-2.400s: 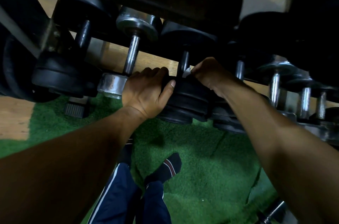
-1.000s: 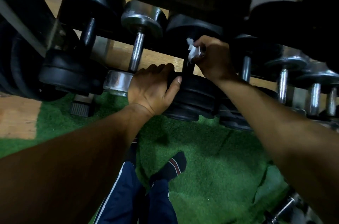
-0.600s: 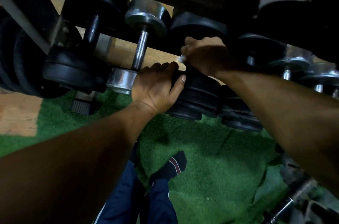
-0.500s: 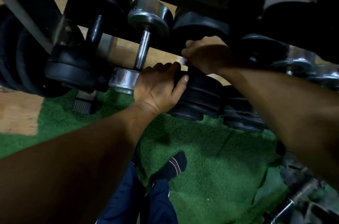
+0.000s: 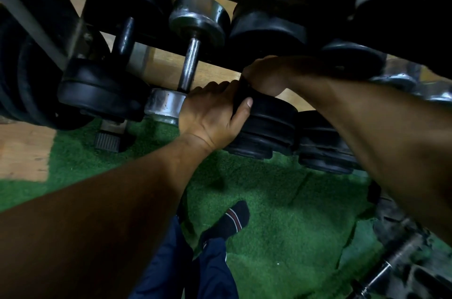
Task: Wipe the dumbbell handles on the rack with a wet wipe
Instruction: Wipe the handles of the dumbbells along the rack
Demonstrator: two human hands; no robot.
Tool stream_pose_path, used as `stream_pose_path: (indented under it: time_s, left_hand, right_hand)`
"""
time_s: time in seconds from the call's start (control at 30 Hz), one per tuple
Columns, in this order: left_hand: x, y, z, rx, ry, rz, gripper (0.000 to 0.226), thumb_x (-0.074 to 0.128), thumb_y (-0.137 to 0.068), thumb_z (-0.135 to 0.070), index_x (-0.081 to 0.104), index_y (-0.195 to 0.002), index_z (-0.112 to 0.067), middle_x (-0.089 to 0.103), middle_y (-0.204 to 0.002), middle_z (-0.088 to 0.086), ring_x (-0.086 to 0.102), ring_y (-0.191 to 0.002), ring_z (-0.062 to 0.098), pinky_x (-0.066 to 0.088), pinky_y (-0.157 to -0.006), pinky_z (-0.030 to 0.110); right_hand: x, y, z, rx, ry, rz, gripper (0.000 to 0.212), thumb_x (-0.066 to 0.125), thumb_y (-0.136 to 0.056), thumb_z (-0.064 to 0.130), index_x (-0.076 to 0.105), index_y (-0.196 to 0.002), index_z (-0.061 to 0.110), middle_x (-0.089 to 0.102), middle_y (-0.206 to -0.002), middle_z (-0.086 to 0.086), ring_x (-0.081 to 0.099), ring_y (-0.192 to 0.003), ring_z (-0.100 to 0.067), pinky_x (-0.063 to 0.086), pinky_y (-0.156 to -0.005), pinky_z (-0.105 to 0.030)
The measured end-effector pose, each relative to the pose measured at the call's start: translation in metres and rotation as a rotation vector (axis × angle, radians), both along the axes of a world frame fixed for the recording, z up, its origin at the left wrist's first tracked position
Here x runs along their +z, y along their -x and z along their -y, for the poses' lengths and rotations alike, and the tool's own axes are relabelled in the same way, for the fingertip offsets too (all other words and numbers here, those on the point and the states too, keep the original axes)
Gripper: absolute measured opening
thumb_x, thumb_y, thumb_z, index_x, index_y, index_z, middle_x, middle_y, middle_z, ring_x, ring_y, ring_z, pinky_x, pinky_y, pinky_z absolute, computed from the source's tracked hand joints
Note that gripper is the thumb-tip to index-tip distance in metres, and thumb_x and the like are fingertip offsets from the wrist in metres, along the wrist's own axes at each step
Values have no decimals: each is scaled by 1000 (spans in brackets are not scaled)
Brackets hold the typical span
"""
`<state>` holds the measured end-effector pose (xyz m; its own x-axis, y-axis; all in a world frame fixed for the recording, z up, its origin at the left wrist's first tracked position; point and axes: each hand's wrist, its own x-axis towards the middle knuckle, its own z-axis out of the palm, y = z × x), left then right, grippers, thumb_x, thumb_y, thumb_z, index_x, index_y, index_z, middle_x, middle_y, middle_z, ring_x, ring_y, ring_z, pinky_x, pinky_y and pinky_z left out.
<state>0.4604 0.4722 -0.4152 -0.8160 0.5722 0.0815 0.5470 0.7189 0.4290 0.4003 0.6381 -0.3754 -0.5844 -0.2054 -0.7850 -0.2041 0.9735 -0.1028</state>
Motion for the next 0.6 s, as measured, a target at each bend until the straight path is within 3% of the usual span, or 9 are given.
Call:
stream_pose_path:
  time_s: [0.07,0.13,0.2,0.27,0.33,0.4,0.5,0.6]
  left_hand:
    - [0,1,0,3,-5,8,49,33,-102,-49,62,-101,-10,65,-83,10,60,-71,37,26,-64,34]
    - [0,1,0,2,-2,15,50,32,-102,-50,62,-101,-10,65,-84,9,60,-71,37,26,-65,34]
    - [0,1,0,2,9,18,51,31,-101,-51,62,-101,-11,65,-85,9,60,-73,37,26,-65,35]
    - [0,1,0,3,18,24,52,30,-101,-52,62,-100,-11,65,-85,9,60,-74,36,26,-65,35]
    - [1,1,0,4,20,29,52,30,-101,-52,62,-99,-11,65,-85,9,59,-73,36,25,-65,35]
    - [2,1,0,2,16,32,53,30,-101,-52,62,-99,-11,64,-85,9,59,-73,36,25,-65,35]
    - [2,0,1,10,2,28,52,30,-101,-51,63,-97,-10,63,-83,9,58,-71,36,24,-64,35]
    - [3,-1,1,16,-3,16,51,32,-101,-50,63,-96,-10,63,-82,9,58,-69,35,25,-63,34]
  right_hand:
    - [3,3,-5,-78,71,40,29,45,-98,16,53,-71,23,56,-80,3,61,-91,-27,42,-76,-31]
    - [5,0,-15,-137,201,18,35,48,-96,13,54,-65,28,57,-74,8,62,-84,-20,42,-72,-27]
    - [8,-7,-24,-232,297,-13,30,52,-96,11,67,-77,30,66,-83,9,62,-85,-12,41,-69,-15]
    - [10,-16,-32,-368,383,-31,19,58,-95,8,75,-99,18,68,-93,4,59,-83,-5,38,-65,-3]
    - [9,-22,-46,-513,412,7,15,62,-91,4,74,-99,2,72,-91,-7,59,-71,-5,46,-66,-15]
    - [2,-26,-62,-590,367,50,13,64,-86,8,73,-91,-1,70,-77,-9,60,-66,-13,47,-64,-30]
    - [-9,-33,-71,-748,310,68,11,64,-83,16,70,-89,9,64,-75,-4,58,-68,-14,44,-60,-25]
    - [-22,-40,-66,-1092,437,133,35,46,-88,-11,67,-109,8,64,-93,-12,59,-70,-13,49,-52,-20]
